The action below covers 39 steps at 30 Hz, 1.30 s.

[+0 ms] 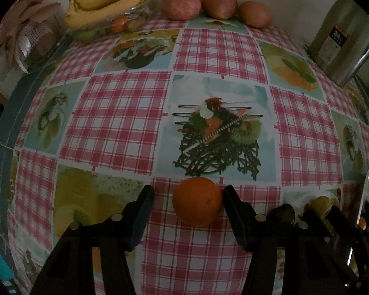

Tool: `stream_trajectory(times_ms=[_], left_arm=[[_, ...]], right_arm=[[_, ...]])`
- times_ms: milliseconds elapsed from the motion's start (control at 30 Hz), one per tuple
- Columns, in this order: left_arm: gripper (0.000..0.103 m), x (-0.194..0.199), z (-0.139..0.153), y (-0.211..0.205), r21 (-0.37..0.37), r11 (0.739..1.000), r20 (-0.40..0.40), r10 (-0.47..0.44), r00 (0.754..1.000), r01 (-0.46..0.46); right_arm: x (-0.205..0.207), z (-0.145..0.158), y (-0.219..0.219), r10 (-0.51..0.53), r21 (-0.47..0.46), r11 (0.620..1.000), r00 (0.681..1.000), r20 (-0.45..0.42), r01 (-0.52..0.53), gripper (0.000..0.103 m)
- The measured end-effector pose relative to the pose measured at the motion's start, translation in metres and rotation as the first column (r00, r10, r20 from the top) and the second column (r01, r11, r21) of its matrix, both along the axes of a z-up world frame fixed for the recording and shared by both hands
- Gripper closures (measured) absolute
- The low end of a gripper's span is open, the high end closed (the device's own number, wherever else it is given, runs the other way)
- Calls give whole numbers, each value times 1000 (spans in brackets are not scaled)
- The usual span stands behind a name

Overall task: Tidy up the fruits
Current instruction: 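Grasp the tangerine with the left tool while the right tool grasps a brown kiwi, then carry the held tangerine and kiwi over the steel plate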

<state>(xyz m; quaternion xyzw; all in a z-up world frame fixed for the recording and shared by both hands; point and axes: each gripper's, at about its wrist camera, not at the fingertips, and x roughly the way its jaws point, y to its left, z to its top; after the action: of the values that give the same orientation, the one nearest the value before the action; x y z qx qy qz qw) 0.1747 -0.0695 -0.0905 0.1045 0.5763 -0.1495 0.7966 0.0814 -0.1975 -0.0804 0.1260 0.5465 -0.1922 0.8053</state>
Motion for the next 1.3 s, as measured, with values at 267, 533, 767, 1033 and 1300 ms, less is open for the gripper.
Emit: stream_trajectory(times_ms=[267,533,767,1033,1300], left_arm=[[58,1,2,0,-7,1000,-9,-4,1000,3],[64,0,4,2,-24,999,-33,20,999,-21],[64,3,9,13,-53,995,-68,75,995,-79],[64,3,54,22,-89,993,-18,77,997,-79],[64,-1,90,13,-127,990,26,64,998,-60]], right_arm=[[-2,2,-4,-14,12,1000,1000,11,14,77],[-3,2,-6,-21,24,1000,1000,15,21,78],[-4,6,-11,-50,61,997,998,32,48,78],[-7,31,-14,-70,88,994,994,85,63,78],[-17,63,-20,-88,83,994,986,141,77,78]])
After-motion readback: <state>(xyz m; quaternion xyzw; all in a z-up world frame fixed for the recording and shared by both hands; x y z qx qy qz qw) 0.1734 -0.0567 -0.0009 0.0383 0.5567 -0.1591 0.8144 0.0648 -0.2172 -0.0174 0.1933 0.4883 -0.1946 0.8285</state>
